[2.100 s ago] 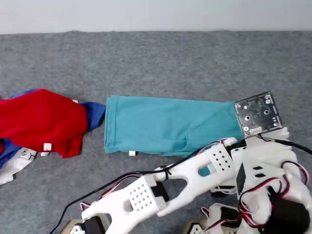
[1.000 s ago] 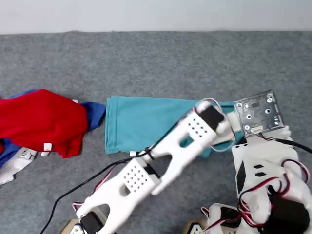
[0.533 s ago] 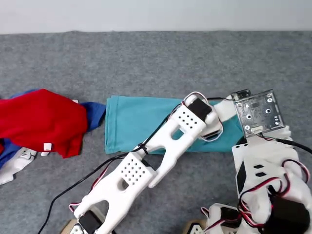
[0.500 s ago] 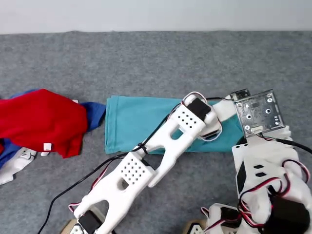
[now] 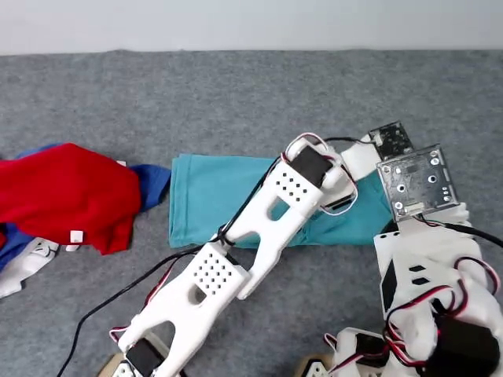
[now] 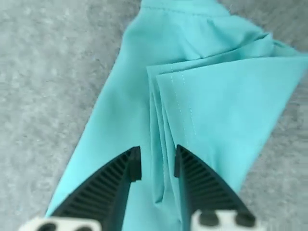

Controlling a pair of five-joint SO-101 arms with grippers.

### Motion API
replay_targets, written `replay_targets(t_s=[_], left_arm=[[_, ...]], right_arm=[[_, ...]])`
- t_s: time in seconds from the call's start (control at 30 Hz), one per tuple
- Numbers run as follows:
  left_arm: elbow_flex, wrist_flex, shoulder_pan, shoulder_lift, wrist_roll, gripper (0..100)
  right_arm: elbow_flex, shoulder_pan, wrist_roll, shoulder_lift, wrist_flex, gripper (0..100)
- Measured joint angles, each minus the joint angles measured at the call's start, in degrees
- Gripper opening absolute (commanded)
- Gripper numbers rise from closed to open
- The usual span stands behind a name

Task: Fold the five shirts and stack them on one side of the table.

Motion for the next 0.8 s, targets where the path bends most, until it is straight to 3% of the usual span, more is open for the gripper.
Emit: replay_targets(t_s=[0.33, 0.8], left_arm=[[-2.2, 4.04, 6.07, 0.0, 0.18, 13], [15.65, 4.04, 2.37, -3.78, 0.18, 13]], right_arm=[[0.0, 0.0, 0.0, 0.0, 0.0, 2.2], [0.0, 0.0, 0.0, 0.0, 0.0, 2.2]])
